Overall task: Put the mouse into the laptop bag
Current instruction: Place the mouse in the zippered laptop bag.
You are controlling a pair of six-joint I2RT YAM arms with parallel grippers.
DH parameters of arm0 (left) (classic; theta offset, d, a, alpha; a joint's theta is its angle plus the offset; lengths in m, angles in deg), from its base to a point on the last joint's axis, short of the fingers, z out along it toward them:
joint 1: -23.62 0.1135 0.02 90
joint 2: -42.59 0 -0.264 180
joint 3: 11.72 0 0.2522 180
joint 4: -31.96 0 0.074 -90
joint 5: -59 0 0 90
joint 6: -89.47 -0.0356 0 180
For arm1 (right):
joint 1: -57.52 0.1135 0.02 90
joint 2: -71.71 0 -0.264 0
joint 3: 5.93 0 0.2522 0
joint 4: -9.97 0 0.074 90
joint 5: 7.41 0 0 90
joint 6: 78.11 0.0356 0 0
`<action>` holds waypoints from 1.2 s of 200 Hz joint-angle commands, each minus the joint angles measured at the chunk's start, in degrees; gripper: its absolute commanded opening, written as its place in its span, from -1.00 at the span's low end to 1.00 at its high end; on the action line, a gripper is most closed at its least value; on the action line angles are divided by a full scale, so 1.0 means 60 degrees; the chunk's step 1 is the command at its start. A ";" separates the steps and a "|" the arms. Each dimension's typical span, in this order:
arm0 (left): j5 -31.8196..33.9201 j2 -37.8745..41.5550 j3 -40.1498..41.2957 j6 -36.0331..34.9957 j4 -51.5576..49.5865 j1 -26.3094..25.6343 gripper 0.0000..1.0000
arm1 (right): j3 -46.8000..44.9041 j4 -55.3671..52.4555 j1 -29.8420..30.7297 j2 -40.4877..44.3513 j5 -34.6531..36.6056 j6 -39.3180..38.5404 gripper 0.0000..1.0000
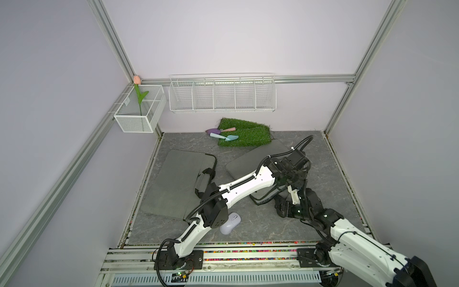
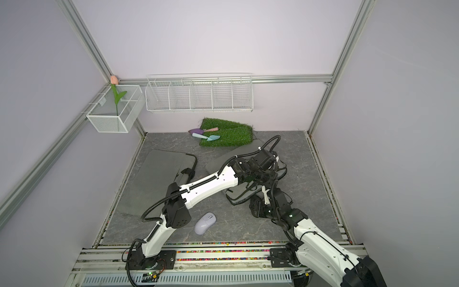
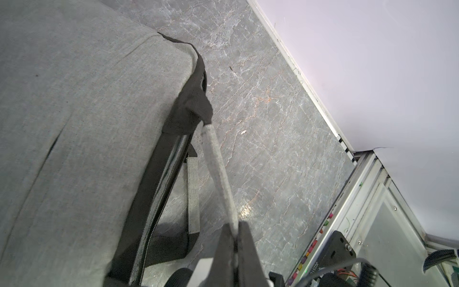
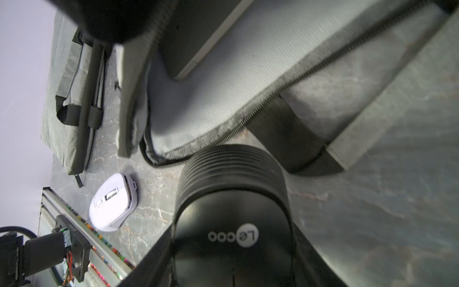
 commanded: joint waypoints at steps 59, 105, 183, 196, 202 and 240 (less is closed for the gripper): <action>-0.0652 0.0944 0.0414 0.0724 0.1193 -0.0067 -1.00 | 0.0360 0.2313 0.0212 -0.1647 0.0885 0.1232 -0.16; -0.1143 0.0796 0.0149 0.0953 0.1519 -0.0038 -1.00 | 0.0593 0.2337 0.0212 -0.1786 0.1056 0.1895 -0.11; -0.1597 0.0707 0.0222 0.1346 0.2097 0.0014 -1.00 | 0.0782 0.3179 0.0223 -0.2807 0.1093 0.2639 -0.03; -0.1686 0.0703 0.0232 0.1435 0.2225 0.0014 -1.00 | 0.0814 0.3360 0.0200 -0.2998 0.1120 0.2818 -0.01; -0.1686 0.0707 0.0237 0.1469 0.2256 0.0013 -1.00 | 0.0825 0.3484 0.0205 -0.3118 0.1089 0.2907 0.04; -0.1426 0.0847 0.0274 0.1479 0.2145 0.0010 -1.00 | 0.0906 0.4243 0.0215 -0.4057 0.0822 0.3160 0.10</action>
